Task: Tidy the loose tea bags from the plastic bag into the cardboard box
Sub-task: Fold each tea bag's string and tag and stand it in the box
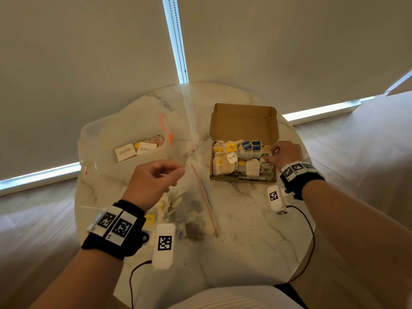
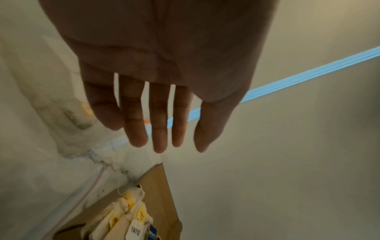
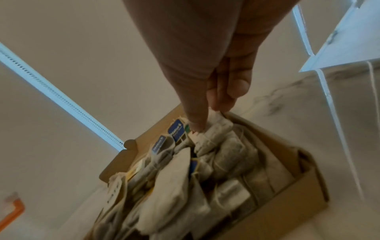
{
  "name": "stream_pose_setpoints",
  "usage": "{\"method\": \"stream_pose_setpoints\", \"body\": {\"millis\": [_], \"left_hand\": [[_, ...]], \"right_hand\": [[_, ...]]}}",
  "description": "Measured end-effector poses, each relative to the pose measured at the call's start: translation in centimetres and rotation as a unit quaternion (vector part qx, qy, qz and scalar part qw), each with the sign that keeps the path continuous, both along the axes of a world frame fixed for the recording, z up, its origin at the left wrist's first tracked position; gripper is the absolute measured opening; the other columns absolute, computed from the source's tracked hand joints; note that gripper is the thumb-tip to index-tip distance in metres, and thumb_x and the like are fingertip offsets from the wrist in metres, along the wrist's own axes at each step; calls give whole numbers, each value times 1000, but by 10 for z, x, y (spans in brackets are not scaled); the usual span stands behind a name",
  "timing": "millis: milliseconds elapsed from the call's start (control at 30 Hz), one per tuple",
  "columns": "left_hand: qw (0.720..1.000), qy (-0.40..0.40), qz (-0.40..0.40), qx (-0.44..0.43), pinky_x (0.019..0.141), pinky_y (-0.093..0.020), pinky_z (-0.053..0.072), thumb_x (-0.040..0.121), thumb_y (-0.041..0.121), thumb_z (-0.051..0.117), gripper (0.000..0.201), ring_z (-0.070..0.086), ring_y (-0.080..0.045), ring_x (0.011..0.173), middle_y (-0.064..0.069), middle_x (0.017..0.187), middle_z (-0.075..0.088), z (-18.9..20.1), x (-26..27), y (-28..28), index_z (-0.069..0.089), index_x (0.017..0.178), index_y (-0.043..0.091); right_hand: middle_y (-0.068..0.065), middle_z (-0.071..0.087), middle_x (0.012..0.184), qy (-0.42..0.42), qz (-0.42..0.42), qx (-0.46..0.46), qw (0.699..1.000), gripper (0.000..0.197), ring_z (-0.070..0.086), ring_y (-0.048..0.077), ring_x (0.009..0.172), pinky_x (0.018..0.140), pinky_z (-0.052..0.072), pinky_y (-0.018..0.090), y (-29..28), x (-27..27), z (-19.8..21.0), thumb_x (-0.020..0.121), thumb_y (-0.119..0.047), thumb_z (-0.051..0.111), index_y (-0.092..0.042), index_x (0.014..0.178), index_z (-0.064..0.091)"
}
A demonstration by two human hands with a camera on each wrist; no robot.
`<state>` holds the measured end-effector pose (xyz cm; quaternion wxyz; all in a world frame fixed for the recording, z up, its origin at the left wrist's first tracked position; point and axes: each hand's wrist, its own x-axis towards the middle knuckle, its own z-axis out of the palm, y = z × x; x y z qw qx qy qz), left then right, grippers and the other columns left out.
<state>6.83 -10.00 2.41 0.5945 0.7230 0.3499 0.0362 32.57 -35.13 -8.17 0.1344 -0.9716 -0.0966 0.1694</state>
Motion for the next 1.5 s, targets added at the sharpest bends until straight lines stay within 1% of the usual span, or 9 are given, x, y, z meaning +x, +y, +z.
{"method": "stream_pose_setpoints", "body": {"millis": [233,433,500,567,700,867,1100,1400,1500], "left_hand": [[981,171,92,26,67,-33,52,90,26,70,12,62,-20,75,-7,94,74,-18,-63,59,72,92,14],[934,352,10,66,88,-43,55,79,52,76,60,62,-26,104,-5,122,61,-69,-108,81,57,124,16],[941,335,5,51,100,-49,49,73,59,77,84,56,-28,117,-6,132,55,-83,-104,79,47,139,17],[958,277,60,28,99,-50,49,69,63,77,92,58,-28,115,-7,131,56,-89,-91,76,45,142,18],[969,199,146,17,71,-34,54,85,36,76,42,66,-22,81,-6,98,72,-87,-73,75,65,118,12],[980,162,92,70,61,-25,49,87,15,73,2,61,-20,70,-5,81,72,-66,-83,69,73,88,13],[982,135,-67,114,53,-14,46,86,12,74,6,63,-11,62,-1,80,73,-43,-114,58,74,81,14],[995,-13,34,92,56,-18,51,85,5,72,9,61,-7,60,2,78,75,-17,-107,55,74,85,14],[990,47,-8,134,59,-18,53,87,8,72,10,61,-4,59,-1,77,73,-20,-108,58,73,85,18]], "right_hand": [[1,64,77,-114,75,136,981,16,56,16,70,69,47,30,12,-46,32,90,-26,66,-10,88,70],[-1,69,111,205,153,124,959,43,63,12,95,82,50,25,78,-141,12,90,-47,63,-16,120,64],[2,66,122,271,102,133,948,60,63,18,107,94,50,33,93,-156,0,88,-52,64,-12,132,55],[3,69,111,314,27,187,930,57,67,18,96,85,54,34,103,-161,-3,86,-48,69,-11,128,58],[5,70,73,334,-30,265,904,19,63,15,60,67,56,32,103,-161,9,90,-20,69,-5,101,69],[10,73,77,294,10,309,904,7,65,16,63,60,53,29,66,-162,29,88,-13,71,-7,91,71],[9,75,79,274,33,408,870,9,67,21,68,58,55,30,33,-181,40,82,-7,75,-12,89,77],[23,73,80,290,0,500,816,14,68,28,70,68,59,29,24,-191,42,79,5,73,6,93,74],[24,72,80,293,-6,501,815,14,69,26,68,65,58,26,22,-192,39,80,6,72,7,94,73]]}}
